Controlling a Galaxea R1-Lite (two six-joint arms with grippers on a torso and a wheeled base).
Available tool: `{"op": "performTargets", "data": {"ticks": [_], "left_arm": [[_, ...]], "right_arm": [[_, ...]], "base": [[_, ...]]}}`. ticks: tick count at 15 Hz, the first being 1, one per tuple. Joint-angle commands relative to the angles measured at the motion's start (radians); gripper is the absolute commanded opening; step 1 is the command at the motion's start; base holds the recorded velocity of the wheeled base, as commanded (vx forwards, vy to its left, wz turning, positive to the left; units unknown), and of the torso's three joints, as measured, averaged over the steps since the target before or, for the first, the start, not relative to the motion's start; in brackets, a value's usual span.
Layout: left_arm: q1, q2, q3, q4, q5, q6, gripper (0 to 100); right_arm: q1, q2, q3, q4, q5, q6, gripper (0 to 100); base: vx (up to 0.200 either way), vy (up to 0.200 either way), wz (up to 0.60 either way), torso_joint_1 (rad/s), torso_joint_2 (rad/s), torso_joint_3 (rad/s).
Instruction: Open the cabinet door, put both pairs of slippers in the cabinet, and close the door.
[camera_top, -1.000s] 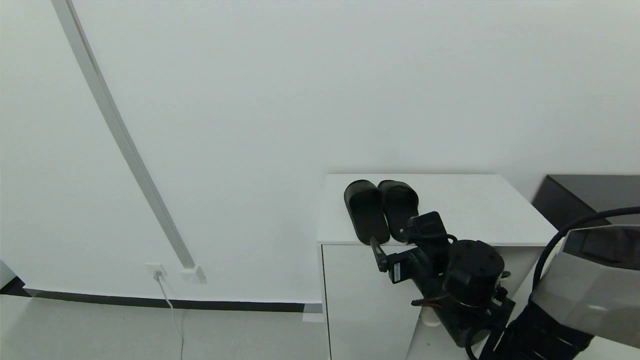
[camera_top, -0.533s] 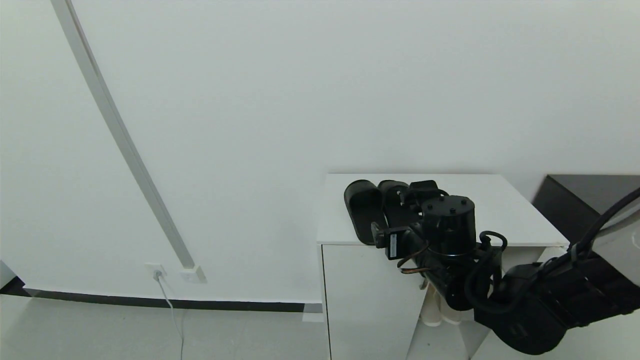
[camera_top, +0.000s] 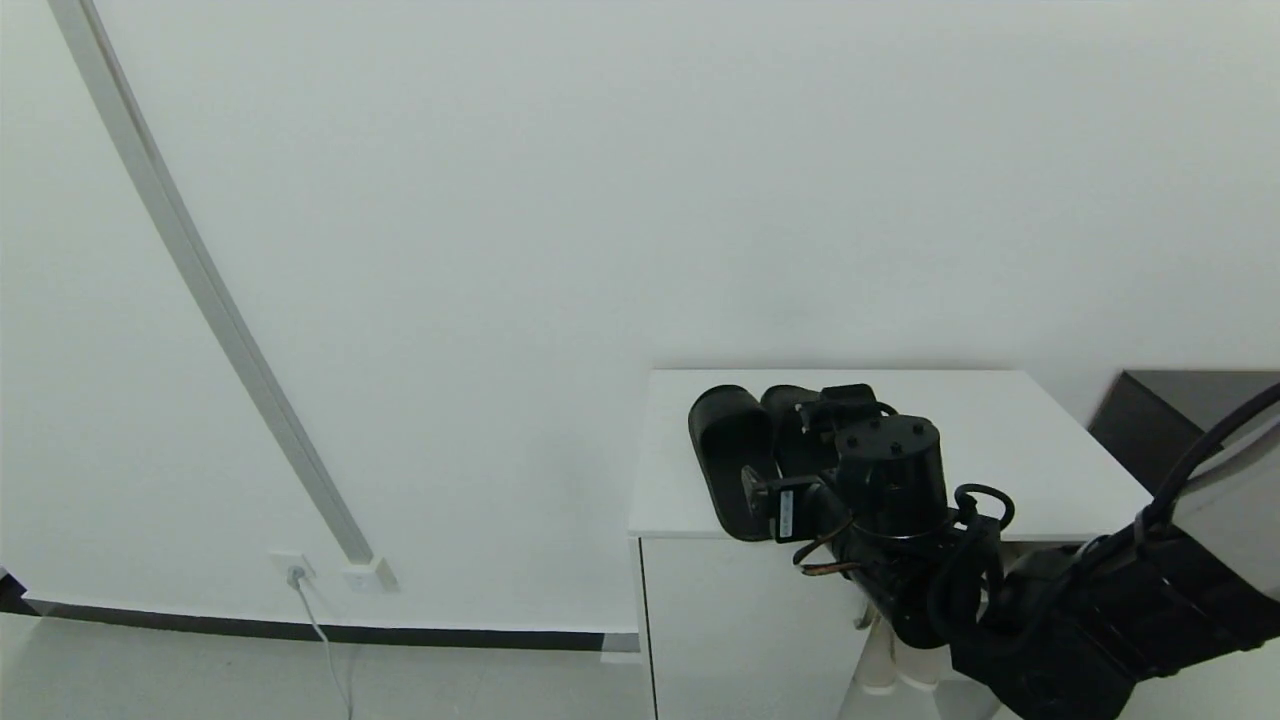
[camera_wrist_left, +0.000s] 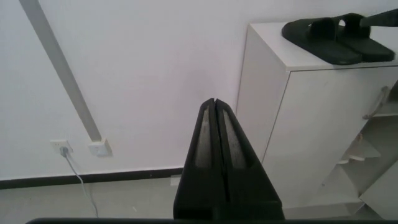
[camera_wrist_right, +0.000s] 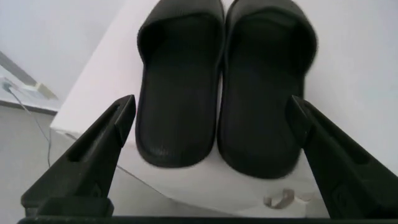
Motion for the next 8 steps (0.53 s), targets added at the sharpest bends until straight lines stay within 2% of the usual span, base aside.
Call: {"op": "performTargets", "data": {"ticks": [1,3,8], "left_arm": [[0.000,0.001,0.000,0.000,0.001,-0.001,0],[0.000,0.001,0.000,0.000,0.001,-0.001,0],[0.000,0.001,0.000,0.000,0.001,-0.002,0]], "right_arm": [[-0.002,0.045,0.024,-0.045,0.000,0.001,100],[-0.020,0.114,0.008,-0.122,0.003,-0.014,100],[-0.088,0.274,-0.180,-0.128,0.017,-0.057,100]], "base": [[0.000,0.000,0.00,0.000,0.00,0.000],[0.000,0.000,0.00,0.000,0.00,0.000],[0.000,0.000,0.00,0.000,0.00,0.000]]}}
